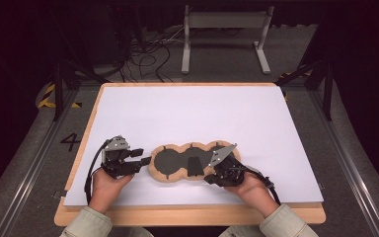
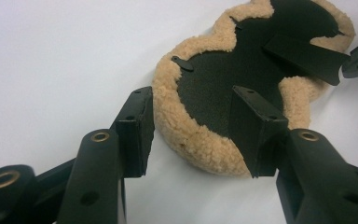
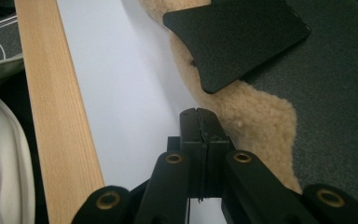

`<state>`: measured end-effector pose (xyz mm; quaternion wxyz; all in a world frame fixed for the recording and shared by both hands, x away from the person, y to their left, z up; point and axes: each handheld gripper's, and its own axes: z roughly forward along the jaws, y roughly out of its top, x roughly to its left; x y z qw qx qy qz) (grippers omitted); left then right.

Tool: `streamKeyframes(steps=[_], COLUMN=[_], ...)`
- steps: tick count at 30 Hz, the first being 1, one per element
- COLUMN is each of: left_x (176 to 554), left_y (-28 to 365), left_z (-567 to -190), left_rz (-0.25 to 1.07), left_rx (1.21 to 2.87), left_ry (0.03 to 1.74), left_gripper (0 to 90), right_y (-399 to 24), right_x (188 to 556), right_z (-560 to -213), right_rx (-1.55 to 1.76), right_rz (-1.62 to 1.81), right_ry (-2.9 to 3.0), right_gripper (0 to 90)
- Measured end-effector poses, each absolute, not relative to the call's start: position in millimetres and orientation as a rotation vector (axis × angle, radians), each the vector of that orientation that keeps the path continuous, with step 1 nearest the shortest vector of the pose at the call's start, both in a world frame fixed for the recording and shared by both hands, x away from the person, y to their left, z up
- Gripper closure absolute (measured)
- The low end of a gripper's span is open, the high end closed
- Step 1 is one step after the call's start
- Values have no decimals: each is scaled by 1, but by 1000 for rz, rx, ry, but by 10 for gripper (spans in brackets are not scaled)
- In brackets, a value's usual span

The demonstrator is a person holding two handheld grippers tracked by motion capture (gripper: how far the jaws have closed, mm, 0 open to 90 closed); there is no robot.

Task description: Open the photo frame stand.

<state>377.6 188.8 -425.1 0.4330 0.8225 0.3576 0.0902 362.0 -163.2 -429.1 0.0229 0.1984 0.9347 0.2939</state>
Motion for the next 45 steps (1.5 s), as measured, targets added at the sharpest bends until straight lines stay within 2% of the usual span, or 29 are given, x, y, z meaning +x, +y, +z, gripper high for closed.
streamKeyframes(steps=[19,33,39,43,45], left_x=[374,373,374,375,375], left_y=[192,193,193,191,191], left_z=[-428,-429,-425,-420,-417], left_rz=[205,188,132,112,102], left_rx=[2048,2058,2055,2050,2046], left_ry=[910,919,929,957,974], left_gripper=[502,500,511,489,472], right_y=[-170,-170,-176,-185,-190], right_x=[368,369,366,363,362], right_z=[-415,-411,-399,-385,-381], right_rx=[671,685,649,662,694], right_rz=[1169,1186,1116,1111,1100], right_ry=[2760,2736,2738,2682,2652], right_gripper=[900,900,825,710,618])
